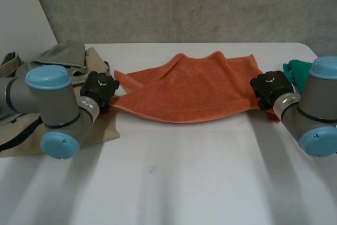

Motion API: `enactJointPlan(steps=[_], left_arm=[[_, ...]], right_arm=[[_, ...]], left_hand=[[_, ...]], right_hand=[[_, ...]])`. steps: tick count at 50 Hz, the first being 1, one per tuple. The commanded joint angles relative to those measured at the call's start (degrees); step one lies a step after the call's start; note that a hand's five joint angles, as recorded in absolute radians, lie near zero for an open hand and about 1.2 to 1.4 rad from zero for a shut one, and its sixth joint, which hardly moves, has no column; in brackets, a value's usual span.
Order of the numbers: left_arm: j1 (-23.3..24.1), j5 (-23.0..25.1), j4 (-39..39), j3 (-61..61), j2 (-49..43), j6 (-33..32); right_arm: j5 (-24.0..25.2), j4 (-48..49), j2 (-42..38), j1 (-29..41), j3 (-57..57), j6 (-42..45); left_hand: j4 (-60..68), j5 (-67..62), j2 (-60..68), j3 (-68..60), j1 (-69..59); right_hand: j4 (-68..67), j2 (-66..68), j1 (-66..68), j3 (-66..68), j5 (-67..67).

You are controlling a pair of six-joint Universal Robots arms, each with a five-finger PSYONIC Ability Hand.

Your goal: Fold the laundry.

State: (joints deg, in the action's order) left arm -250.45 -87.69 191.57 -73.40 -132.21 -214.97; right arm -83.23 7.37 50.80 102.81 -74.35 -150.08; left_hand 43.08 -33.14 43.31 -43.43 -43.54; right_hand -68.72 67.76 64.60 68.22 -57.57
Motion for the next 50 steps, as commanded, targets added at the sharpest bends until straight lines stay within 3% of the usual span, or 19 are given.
enactJointPlan(steps=[1, 5, 10, 11, 13, 19, 26, 32, 38, 50], left_arm=[[-0.1, 3.0, -0.7, 0.5, -1.2, 0.3], [-0.1, 4.8, -2.7, 1.3, -1.3, 0.7], [-0.2, 3.1, -5.9, 2.4, 0.1, 1.0], [-0.2, 2.0, -6.4, 2.2, 1.2, 1.0], [-0.1, 1.3, -6.6, 1.9, 2.6, 1.0], [0.6, 0.7, -7.0, 0.3, 8.8, 1.0], [1.7, 0.8, -7.7, -0.6, 14.9, 1.3], [2.8, 0.9, -9.5, 0.7, 18.1, 2.5], [3.7, 0.9, -11.6, 4.6, 18.2, 3.9], [4.0, -0.2, -18.9, 12.7, 15.7, 5.4]], right_arm=[[0.0, -0.1, -0.4, -0.2, 0.3, -0.4], [0.0, 0.0, -0.3, -0.3, 0.3, -0.7], [-0.1, -0.3, -0.3, -0.7, 1.5, -1.4], [-0.1, -1.3, -0.2, -0.9, 2.1, -2.1], [0.0, -3.1, 0.1, -1.2, 2.7, -2.9], [0.6, -12.8, 2.5, -4.8, 7.2, -7.7], [5.1, -21.7, 5.8, -10.1, 8.4, -11.2], [11.0, -25.5, 7.1, -13.2, 4.0, -8.0], [13.3, -20.3, 6.4, -13.8, -1.8, 2.3], [12.2, -3.7, 0.4, -12.4, -5.6, 4.9]], left_hand=[[12.9, -12.8, 12.6, -12.5, -12.4], [36.9, -36.8, 36.6, -36.5, -36.4], [36.9, -36.9, 36.7, -36.6, -36.5], [36.9, -36.9, 36.7, -36.6, -36.5], [36.9, -36.9, 36.7, -36.6, -36.5], [36.9, -36.9, 36.7, -36.6, -36.5], [36.9, -36.9, 36.7, -36.6, -36.5], [36.9, -36.9, 36.7, -36.6, -36.5], [36.9, -36.9, 36.7, -36.6, -36.5], [36.9, -36.9, 36.7, -36.6, -36.5]], right_hand=[[-11.3, 12.2, 15.4, 11.8, -12.4], [-11.3, 12.2, 15.4, 11.8, -12.4], [-11.3, 12.2, 15.4, 11.8, -12.4], [8.6, -7.6, -4.4, -8.1, 7.4], [33.7, -32.8, -29.6, -33.2, 32.6], [51.8, -50.9, -47.7, -51.3, 50.7], [48.6, -47.7, -44.5, -48.1, 47.5], [41.7, -40.8, -37.6, -41.2, 40.6], [40.9, -39.9, -36.8, -40.4, 39.7], [32.7, -31.7, -28.5, -32.2, 31.5]])
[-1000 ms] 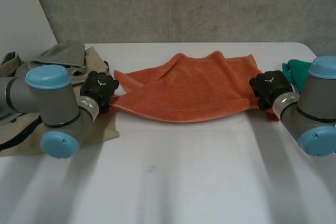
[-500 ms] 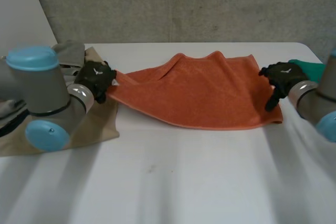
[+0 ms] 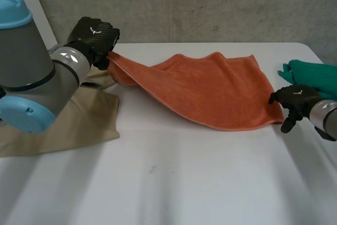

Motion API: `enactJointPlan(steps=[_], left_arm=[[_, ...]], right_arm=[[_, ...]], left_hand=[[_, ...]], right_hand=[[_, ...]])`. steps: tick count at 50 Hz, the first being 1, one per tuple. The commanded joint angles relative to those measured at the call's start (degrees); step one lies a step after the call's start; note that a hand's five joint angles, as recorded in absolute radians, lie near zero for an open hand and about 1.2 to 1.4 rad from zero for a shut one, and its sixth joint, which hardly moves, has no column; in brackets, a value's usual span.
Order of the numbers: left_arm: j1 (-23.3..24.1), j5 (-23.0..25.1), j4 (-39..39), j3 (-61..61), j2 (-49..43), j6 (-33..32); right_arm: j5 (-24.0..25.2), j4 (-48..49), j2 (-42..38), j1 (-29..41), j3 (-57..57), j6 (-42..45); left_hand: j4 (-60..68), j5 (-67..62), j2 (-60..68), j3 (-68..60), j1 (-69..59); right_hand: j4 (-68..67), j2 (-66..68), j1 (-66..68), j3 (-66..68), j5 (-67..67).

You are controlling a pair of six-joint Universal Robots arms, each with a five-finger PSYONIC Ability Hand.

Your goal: Fold the laundry.

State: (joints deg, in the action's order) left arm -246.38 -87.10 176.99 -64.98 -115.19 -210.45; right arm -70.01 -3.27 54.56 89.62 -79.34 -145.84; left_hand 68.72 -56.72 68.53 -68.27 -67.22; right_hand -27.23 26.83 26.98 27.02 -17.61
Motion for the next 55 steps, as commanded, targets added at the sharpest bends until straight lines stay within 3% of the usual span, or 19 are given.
enactJointPlan(steps=[1, 14, 18, 26, 30, 35, 38, 42, 47, 55], left_arm=[[-0.1, -0.9, -5.0, 4.8, -1.5, 1.2], [0.0, -1.3, -9.6, 7.1, -1.7, 4.3], [-0.2, -1.4, -9.9, 6.7, -1.6, 4.4], [-1.3, -1.8, -12.2, 2.5, 0.6, 2.2], [-2.4, -1.4, -16.2, -2.6, 4.0, -4.2], [-4.8, 0.1, -21.2, -11.0, 11.0, -17.9], [-5.5, 1.0, -22.0, -14.0, 16.3, -24.1], [-5.3, 2.3, -21.1, -15.4, 21.7, -25.6], [-5.3, 4.2, -17.4, -15.4, 22.4, -23.3], [-4.9, 3.3, -11.8, -10.0, 7.4, -23.7]], right_arm=[[-1.0, 7.3, -3.8, 0.8, -0.6, 0.6], [-1.8, 13.7, -7.3, 1.9, 1.6, -4.3], [-2.1, 14.4, -7.9, 2.0, 2.5, -5.6], [-3.2, 11.7, -1.3, -0.1, 1.6, -6.3], [-2.8, 0.8, 6.7, -3.0, 0.8, 0.1], [-1.5, -19.6, 19.2, -8.0, 1.0, 14.9], [0.0, -24.9, 24.6, -9.5, 2.7, 20.9], [0.6, -25.6, 28.0, -8.7, 4.8, 19.5], [0.7, -23.6, 27.5, -7.8, 6.5, 15.0], [-2.8, -18.0, 16.8, -2.3, 9.6, 12.6]], left_hand=[[11.3, -13.3, 11.5, -11.7, -12.8], [11.3, -13.3, 11.5, -11.7, -12.8], [11.3, -13.3, 11.5, -11.7, -12.8], [11.3, -13.3, 11.5, -11.7, -12.8], [11.3, -13.3, 11.5, -11.7, -12.8], [11.3, -13.3, 11.5, -11.7, -12.8], [11.3, -13.3, 11.5, -11.7, -12.8], [11.3, -13.3, 11.5, -11.7, -12.8], [11.3, -13.3, 11.5, -11.7, -12.8], [11.3, -13.3, 11.5, -11.7, -12.8]], right_hand=[[-9.8, 10.2, 10.1, 10.1, -9.5], [-27.0, 27.4, 27.2, 27.2, -26.6], [-52.7, 53.1, 53.0, 52.9, -52.3], [-52.8, 53.2, 53.0, 53.0, -52.4], [-52.8, 53.2, 53.0, 53.0, -52.4], [-52.8, 53.2, 53.0, 53.0, -52.4], [-52.8, 53.2, 53.0, 53.0, -52.4], [-52.8, 53.2, 53.0, 53.0, -52.4], [-52.8, 53.2, 53.0, 53.0, -52.4], [-52.8, 53.2, 53.0, 53.0, -52.4]])
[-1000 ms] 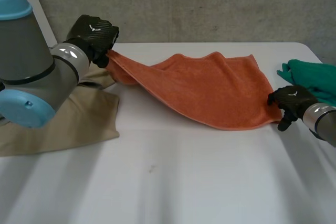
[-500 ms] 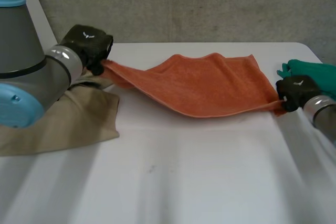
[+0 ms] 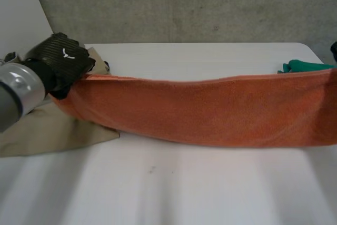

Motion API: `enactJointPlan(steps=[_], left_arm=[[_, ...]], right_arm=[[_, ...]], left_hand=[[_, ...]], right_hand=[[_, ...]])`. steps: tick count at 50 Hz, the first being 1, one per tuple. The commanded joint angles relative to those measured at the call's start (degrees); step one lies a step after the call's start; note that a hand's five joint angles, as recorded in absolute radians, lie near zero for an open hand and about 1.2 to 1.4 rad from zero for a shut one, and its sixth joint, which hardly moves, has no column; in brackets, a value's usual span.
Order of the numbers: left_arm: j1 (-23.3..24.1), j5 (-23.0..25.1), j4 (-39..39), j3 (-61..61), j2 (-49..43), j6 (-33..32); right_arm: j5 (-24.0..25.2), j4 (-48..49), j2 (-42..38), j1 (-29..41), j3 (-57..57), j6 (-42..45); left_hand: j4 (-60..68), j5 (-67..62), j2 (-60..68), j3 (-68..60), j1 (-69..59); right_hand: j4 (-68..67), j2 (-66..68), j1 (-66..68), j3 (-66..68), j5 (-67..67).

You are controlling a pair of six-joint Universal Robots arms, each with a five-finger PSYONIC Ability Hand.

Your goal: Fold the laundry.

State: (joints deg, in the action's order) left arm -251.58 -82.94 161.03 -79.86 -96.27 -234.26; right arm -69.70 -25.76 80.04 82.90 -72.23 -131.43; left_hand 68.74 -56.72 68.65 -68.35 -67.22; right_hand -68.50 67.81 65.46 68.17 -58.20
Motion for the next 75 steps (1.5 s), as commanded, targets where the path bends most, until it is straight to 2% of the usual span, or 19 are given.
enactJointPlan(steps=[1, 8, 12, 15, 16, 20, 23, 26, 33, 41, 46, 53, 57, 61, 66, 71, 75], left_arm=[[0.4, -1.3, 4.9, 7.6, -15.3, -0.1], [1.4, -3.5, 7.1, 25.2, -27.1, -0.1], [2.1, -4.8, 10.6, 41.0, -31.3, 2.6], [2.4, -5.7, 15.6, 52.2, -32.8, 9.1], [2.4, -6.6, 18.6, 56.2, -32.8, 13.9], [2.2, -9.0, 25.1, 60.1, -32.2, 25.5], [2.2, -10.1, 28.8, 59.6, -32.1, 31.2], [1.6, -10.6, 30.0, 58.2, -32.5, 32.1], [0.4, -10.4, 30.4, 48.2, -33.4, 31.1], [0.5, -6.7, 32.4, 32.7, -34.5, 29.7], [0.5, -3.2, 32.5, 21.5, -35.6, 26.0], [-0.2, -2.0, 30.9, 9.1, -32.7, 20.7], [-0.8, -1.6, 26.8, 0.2, -27.1, 15.3], [-1.6, -1.1, 19.9, -8.6, -19.0, 7.8], [-3.7, 0.1, 6.2, -18.6, -7.6, -2.7], [-5.0, 5.1, -1.8, -21.0, -1.8, -6.3], [-4.4, 8.8, -3.1, -17.9, -2.1, -6.1]], right_arm=[[-5.2, 5.4, -12.0, 5.5, 3.9, -1.7], [-12.8, 11.8, -22.6, 10.2, 15.3, -3.0], [-15.9, 21.1, -26.4, 11.7, 26.4, -7.1], [-18.9, 30.9, -26.9, 12.2, 33.7, -13.1], [-20.3, 36.2, -26.7, 12.3, 35.5, -16.8], [-22.7, 48.3, -24.7, 12.9, 35.6, -24.0], [-22.5, 51.9, -23.6, 13.6, 33.7, -25.3], [-21.7, 51.7, -23.4, 14.0, 32.6, -25.0], [-19.2, 46.5, -25.2, 13.8, 28.7, -24.7], [-15.9, 36.5, -30.3, 14.0, 23.3, -22.6], [-14.8, 32.3, -33.9, 14.0, 18.5, -19.0], [-14.6, 25.9, -33.6, 13.2, 12.1, -12.5], [-14.1, 19.1, -29.9, 11.7, 6.8, -7.8], [-13.8, 12.2, -22.1, 8.3, -0.6, -1.6], [-11.3, 2.2, -10.6, 2.6, -12.8, 13.1], [-6.4, 3.4, -4.6, 0.1, -18.5, 21.6], [-4.9, 6.9, -5.4, 0.9, -18.0, 19.2]], left_hand=[[11.3, -13.3, 11.4, -11.7, -12.8], [11.3, -13.3, 11.4, -11.7, -12.8], [11.3, -13.3, 11.4, -11.7, -12.8], [11.3, -13.3, 11.4, -11.7, -12.8], [11.3, -13.3, 11.4, -11.7, -12.8], [11.3, -13.3, 11.4, -11.7, -12.8], [11.3, -13.3, 11.4, -11.7, -12.8], [11.3, -13.3, 11.4, -11.7, -12.8], [11.3, -13.3, 11.4, -11.7, -12.8], [11.3, -13.3, 11.4, -11.7, -12.8], [11.3, -13.3, 11.4, -11.7, -12.8], [11.3, -13.3, 11.4, -11.7, -12.8], [11.3, -13.3, 11.4, -11.7, -12.8], [11.3, -13.3, 11.4, -11.7, -12.8], [11.3, -13.3, 11.4, -11.7, -12.8], [11.3, -13.3, 11.4, -11.7, -12.8], [11.3, -13.3, 11.4, -11.7, -12.8]], right_hand=[[-11.5, 12.2, 14.5, 11.8, -11.8], [-11.5, 12.2, 14.5, 11.8, -11.8], [-11.5, 12.2, 14.5, 11.8, -11.8], [-11.5, 12.2, 14.5, 11.8, -11.8], [-11.5, 12.2, 14.5, 11.8, -11.8], [-11.5, 12.2, 14.5, 11.8, -11.8], [-11.5, 12.2, 14.5, 11.8, -11.8], [-11.5, 12.2, 14.5, 11.8, -11.8], [-11.5, 12.2, 14.5, 11.8, -11.8], [-11.5, 12.2, 14.5, 11.8, -11.8], [-11.5, 12.2, 14.5, 11.8, -11.8], [-11.5, 12.2, 14.5, 11.8, -11.8], [-11.5, 12.2, 14.5, 11.8, -11.8], [-11.5, 12.2, 14.5, 11.8, -11.8], [-11.5, 12.2, 14.5, 11.8, -11.8], [-11.5, 12.2, 14.5, 11.8, -11.8], [-11.5, 12.2, 14.5, 11.8, -11.8]])
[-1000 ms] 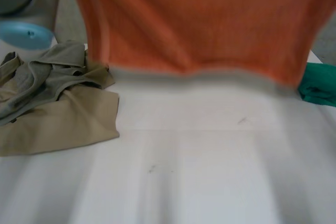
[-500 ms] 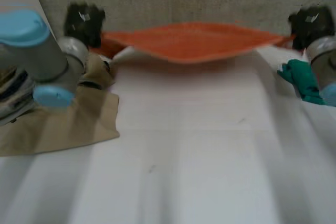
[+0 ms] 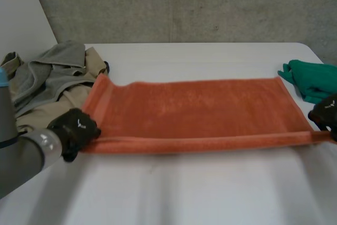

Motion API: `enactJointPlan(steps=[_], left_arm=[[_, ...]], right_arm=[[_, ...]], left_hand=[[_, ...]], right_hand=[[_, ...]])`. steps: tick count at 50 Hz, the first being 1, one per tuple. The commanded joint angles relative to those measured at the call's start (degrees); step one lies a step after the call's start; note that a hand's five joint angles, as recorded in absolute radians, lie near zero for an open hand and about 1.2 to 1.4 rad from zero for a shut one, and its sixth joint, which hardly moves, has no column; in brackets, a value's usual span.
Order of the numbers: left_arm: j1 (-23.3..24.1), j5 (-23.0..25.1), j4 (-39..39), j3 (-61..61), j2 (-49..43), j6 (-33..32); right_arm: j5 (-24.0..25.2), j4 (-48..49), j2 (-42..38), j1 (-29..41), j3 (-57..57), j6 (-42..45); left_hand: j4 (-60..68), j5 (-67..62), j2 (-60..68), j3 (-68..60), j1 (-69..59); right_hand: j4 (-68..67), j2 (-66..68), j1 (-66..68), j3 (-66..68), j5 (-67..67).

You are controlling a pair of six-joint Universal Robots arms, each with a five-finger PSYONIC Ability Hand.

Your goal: Fold the laundry.

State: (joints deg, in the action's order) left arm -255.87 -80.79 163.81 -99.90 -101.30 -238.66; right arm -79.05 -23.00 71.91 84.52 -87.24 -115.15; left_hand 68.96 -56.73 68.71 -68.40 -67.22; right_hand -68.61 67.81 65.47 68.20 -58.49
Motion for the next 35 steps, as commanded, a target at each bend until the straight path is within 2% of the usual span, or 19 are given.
enactJointPlan(steps=[1, 4, 9, 16, 21, 28, 35], left_arm=[[0.1, 6.8, -4.7, 4.6, 1.1, -1.2], [0.6, 5.3, -2.9, 9.0, -2.9, 0.5], [3.9, -1.3, -0.2, 21.5, -12.4, 6.3], [7.5, -7.4, -0.2, 39.2, -25.3, 11.5], [9.5, -12.3, -0.7, 53.7, -35.9, 13.4], [10.1, -19.0, -6.0, 71.0, -48.4, 13.0], [10.6, -20.5, -11.4, 79.4, -53.5, 13.5]], right_arm=[[4.4, 6.2, 1.5, -0.2, -1.7, 0.9], [4.3, 9.4, -1.3, 1.0, 0.6, -2.1], [3.2, 18.1, -9.3, 3.8, 8.5, -8.1], [0.8, 24.7, -19.8, 7.4, 20.2, -14.4], [-0.5, 28.7, -27.6, 10.2, 28.9, -15.0], [-5.9, 31.2, -38.6, 12.2, 41.9, -14.1], [-6.5, 30.9, -44.8, 13.3, 49.1, -13.0]], left_hand=[[11.0, -13.3, 11.3, -11.6, -12.8], [11.0, -13.3, 11.3, -11.6, -12.8], [11.0, -13.3, 11.3, -11.6, -12.8], [11.0, -13.3, 11.3, -11.6, -12.8], [11.0, -13.3, 11.3, -11.6, -12.8], [11.0, -13.3, 11.3, -11.6, -12.8], [11.0, -13.3, 11.3, -11.6, -12.8]], right_hand=[[-11.4, 12.2, 14.5, 11.8, -11.5], [-11.4, 12.2, 14.5, 11.8, -11.5], [-11.4, 12.2, 14.5, 11.8, -11.5], [-11.4, 12.2, 14.5, 11.8, -11.5], [-11.4, 12.2, 14.5, 11.8, -11.5], [-11.4, 12.2, 14.5, 11.8, -11.5], [-11.4, 12.2, 14.5, 11.8, -11.5]])
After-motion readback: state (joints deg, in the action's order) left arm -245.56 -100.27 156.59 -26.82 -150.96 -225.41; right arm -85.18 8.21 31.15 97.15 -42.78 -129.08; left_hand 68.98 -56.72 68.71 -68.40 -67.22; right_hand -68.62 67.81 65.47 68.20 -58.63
